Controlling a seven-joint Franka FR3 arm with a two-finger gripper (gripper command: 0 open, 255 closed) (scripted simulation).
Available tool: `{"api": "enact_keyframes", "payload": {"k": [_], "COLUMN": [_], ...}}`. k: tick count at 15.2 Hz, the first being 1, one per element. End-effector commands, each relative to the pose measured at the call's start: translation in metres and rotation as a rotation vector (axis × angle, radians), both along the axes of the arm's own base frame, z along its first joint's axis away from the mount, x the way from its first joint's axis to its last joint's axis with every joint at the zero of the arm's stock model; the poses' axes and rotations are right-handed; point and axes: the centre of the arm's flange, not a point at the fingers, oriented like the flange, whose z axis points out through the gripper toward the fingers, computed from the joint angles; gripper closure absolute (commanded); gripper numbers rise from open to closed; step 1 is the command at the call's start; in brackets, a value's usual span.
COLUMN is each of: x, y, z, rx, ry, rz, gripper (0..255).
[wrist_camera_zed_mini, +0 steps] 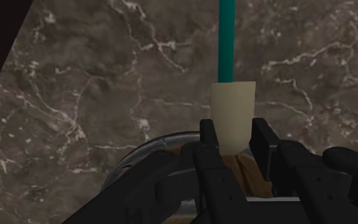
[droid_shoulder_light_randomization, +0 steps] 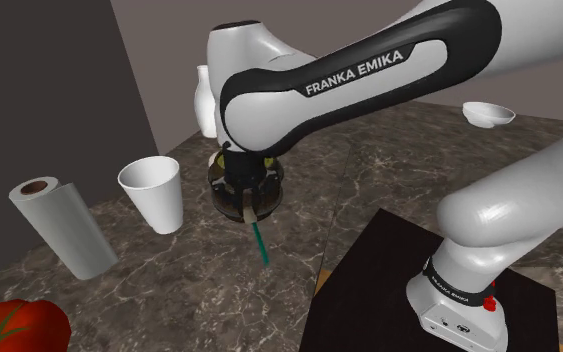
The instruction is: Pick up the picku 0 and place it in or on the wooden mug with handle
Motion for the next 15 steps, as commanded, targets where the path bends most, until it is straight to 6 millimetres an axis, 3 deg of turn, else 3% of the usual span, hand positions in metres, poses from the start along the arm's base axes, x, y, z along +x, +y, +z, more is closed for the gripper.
{"api": "enact_keyframes", "payload": {"k": [1, 15], "x": [0.0, 0.0], "y": [0.0, 0.0], "z": [0.011, 0.085], "rx": [0.0, 0.0], "ry": [0.0, 0.0], "rz": [0.0, 0.0], "gripper": [255, 255]}}
